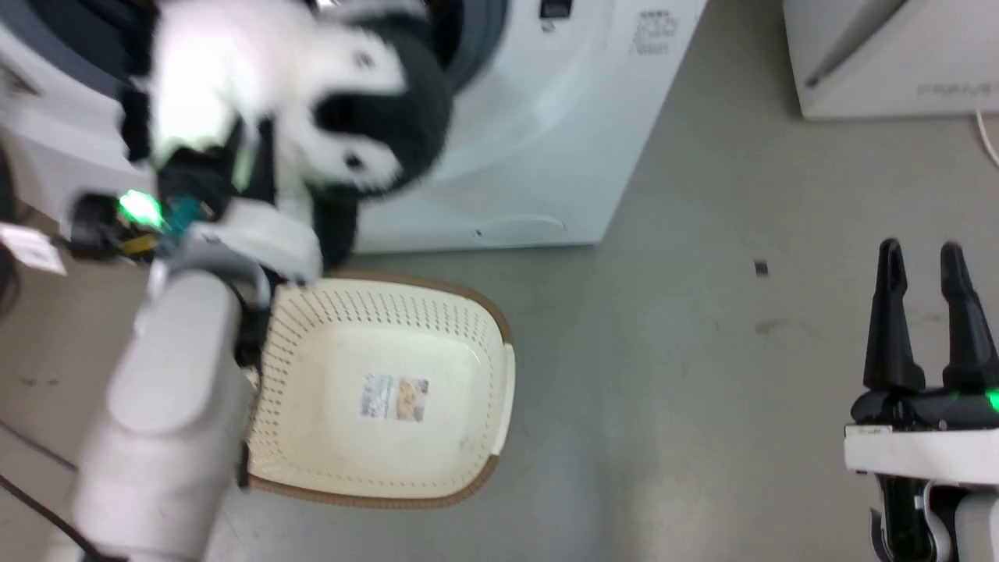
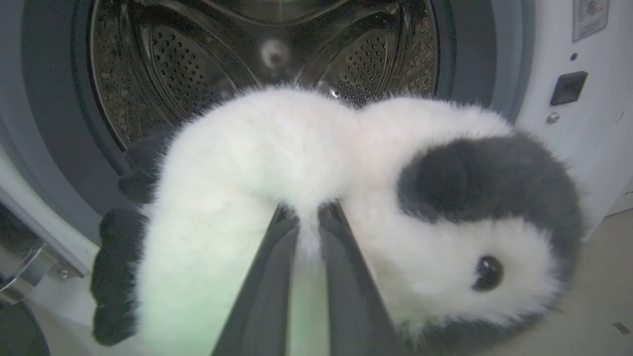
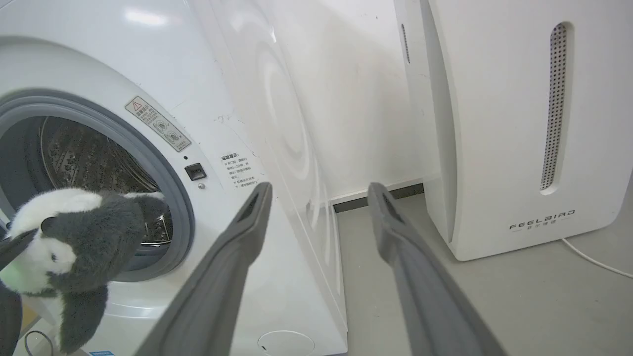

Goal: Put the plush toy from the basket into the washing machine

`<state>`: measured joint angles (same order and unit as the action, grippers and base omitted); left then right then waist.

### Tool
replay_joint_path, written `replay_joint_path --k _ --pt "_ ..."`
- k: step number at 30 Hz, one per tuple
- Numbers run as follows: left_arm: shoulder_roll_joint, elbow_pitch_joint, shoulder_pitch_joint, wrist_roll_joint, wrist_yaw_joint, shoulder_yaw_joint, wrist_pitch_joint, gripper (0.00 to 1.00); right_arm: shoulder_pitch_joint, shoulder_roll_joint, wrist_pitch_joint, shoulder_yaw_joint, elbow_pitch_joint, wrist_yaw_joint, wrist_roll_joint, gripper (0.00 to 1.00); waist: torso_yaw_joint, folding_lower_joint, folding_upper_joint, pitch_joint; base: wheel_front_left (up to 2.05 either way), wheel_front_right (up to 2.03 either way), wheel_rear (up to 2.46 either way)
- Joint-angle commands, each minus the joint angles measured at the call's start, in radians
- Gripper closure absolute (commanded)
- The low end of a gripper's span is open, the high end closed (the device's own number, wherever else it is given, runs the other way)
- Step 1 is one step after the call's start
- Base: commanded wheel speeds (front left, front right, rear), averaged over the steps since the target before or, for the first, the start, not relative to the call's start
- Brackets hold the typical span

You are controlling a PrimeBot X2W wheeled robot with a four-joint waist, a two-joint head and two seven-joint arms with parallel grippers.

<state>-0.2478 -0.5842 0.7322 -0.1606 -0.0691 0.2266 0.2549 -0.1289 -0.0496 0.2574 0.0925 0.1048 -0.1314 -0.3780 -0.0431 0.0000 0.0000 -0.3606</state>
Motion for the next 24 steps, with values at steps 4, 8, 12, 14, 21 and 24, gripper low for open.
replay_joint_path --k 4,8,12,14,21,24 --pt "-0.039 -0.004 0.121 0.003 -0.007 -0.044 0.007 1.00 -0.055 -0.001 0.004 -0.007 0.012 0.001 -0.005 0.00 -0.059 0.0000 0.0000 -0.123 0.00 0.00 0.00" --pt "-0.066 -0.023 0.225 0.003 -0.009 -0.073 0.007 1.00 -0.093 -0.001 0.004 -0.009 0.020 0.001 -0.013 0.00 -0.086 0.0000 0.0000 -0.202 0.00 0.00 0.00" --pt "-0.096 -0.046 0.334 0.011 -0.007 -0.091 0.007 1.00 -0.132 -0.001 0.004 -0.016 0.028 0.001 -0.027 0.00 -0.115 0.0000 0.0000 -0.278 0.00 0.00 0.00" --pt "-0.112 -0.064 0.389 0.015 -0.003 -0.096 0.007 1.00 -0.146 -0.001 0.004 -0.020 0.031 0.001 -0.037 0.00 -0.129 0.0000 0.0000 -0.311 0.00 0.00 0.00" --pt "-0.151 -0.131 0.541 0.026 -0.003 -0.109 0.007 1.00 -0.172 -0.001 0.004 -0.042 0.040 0.001 -0.058 0.00 -0.169 0.0000 0.0000 -0.382 0.00 0.00 0.00" --pt "-0.168 -0.153 0.612 0.032 -0.010 -0.115 0.007 1.00 -0.181 -0.001 0.004 -0.048 0.042 0.001 -0.065 0.00 -0.188 0.0000 0.0000 -0.408 0.00 0.00 0.00"
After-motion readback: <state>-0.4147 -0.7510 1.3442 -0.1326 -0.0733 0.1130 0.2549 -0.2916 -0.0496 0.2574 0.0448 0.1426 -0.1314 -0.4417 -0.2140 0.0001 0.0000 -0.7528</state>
